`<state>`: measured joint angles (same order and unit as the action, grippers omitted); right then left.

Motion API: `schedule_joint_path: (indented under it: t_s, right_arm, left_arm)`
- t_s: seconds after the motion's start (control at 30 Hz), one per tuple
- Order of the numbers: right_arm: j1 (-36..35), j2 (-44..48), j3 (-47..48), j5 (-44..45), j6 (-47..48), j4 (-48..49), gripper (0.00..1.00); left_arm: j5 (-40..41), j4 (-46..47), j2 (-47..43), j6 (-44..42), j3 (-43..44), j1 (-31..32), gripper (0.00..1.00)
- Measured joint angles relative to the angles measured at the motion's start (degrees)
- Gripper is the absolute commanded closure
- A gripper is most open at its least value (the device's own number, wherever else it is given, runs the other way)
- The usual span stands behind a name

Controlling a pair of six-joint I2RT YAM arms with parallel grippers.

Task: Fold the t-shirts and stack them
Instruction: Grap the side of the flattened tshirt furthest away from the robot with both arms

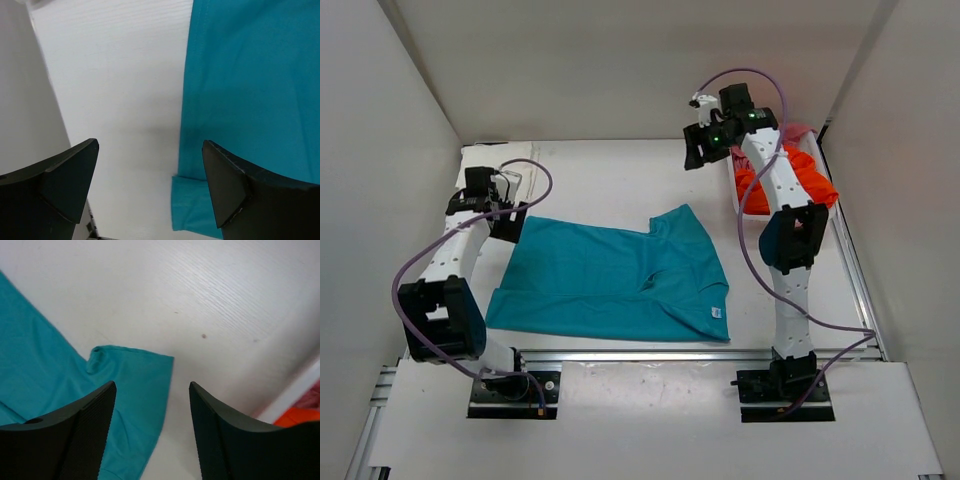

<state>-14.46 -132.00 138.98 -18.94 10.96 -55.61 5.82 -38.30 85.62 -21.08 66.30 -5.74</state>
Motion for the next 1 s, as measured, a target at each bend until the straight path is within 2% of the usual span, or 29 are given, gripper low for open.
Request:
schedule_joint_path:
  t_s: [0.23, 0.37, 0.4, 0.53, 0.63, 0.7, 0.8, 1.0]
  right_arm:
    - [-8.00, 4.22, -5.16, -0.79, 1.99, -0.83, 0.18]
    - [-9.07, 15.37, -21.68, -0.31, 4.26, 0.13, 0.17]
    - [-8.74, 18.80, -26.29, 0.24, 4.55, 0.44, 0.20]
    - [-7.48, 37.46, -50.49, 4.44, 6.51, 4.79, 0.24]
    - [-10.23, 48.11, -61.83, 7.04, 7.98, 8.41, 0.24]
    - [-13.20, 52.43, -66.99, 7.30, 8.11, 15.28, 0.29]
    - [-14.43, 50.77, -68.30, 7.69, 6.80, 25.94, 0.30]
    - [-9.53, 37.00, -65.20, 7.98, 0.46, 43.41, 0.39]
  left_arm:
    - [1.53, 3.67, -7.43, -5.20, -10.84, 2.34, 0.02]
    - [0.15, 4.52, -8.79, -6.62, -13.84, 3.78, 0.02]
    - [-0.20, 4.98, -8.79, -6.75, -14.16, 3.89, 0.02]
    - [-1.57, 6.34, -8.76, -6.16, -14.21, 3.72, 0.03]
    - [-2.21, 8.00, -8.79, -4.74, -14.43, 3.89, 0.04]
    - [-2.40, 10.27, -9.14, -3.63, -15.41, 4.28, 0.02]
    - [-3.32, 12.09, -9.44, -1.62, -16.17, 5.55, 0.03]
    - [-6.05, 13.46, -5.90, 4.07, -12.31, 5.92, 0.04]
